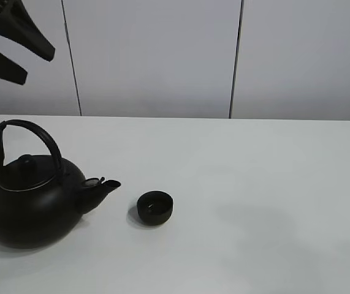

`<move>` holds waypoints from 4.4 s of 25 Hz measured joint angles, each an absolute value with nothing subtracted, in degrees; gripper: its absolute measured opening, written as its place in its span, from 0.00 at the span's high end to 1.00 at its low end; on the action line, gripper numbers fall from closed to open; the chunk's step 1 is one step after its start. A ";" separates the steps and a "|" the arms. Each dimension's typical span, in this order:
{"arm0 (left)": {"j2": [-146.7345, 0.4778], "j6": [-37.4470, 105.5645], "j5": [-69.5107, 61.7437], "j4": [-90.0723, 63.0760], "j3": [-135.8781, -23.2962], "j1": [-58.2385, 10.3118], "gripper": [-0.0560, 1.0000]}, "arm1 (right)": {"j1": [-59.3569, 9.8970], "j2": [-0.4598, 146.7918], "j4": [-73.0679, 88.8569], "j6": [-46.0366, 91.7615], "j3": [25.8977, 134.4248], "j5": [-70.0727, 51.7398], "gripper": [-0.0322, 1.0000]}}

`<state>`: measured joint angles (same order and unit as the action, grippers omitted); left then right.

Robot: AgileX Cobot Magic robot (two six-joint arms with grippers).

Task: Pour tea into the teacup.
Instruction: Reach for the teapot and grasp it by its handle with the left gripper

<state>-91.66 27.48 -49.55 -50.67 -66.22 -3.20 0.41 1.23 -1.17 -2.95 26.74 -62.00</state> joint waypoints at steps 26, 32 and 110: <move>-43.01 28.82 -30.09 -24.32 -47.41 -2.08 0.63 | 0.41 1.23 -1.17 -2.95 26.74 -62.00 0.43; -35.61 22.01 -25.17 -15.09 -35.99 -2.08 0.63 | 0.41 1.23 -1.17 -2.95 26.74 -62.00 0.43; -101.83 -3.03 65.92 19.84 -18.30 -5.39 0.55 | 0.41 1.23 -1.17 -2.97 26.74 -61.93 0.43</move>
<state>-101.83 -3.03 65.92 19.84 -18.30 -5.39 0.41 1.23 -1.17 -2.97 26.74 -61.93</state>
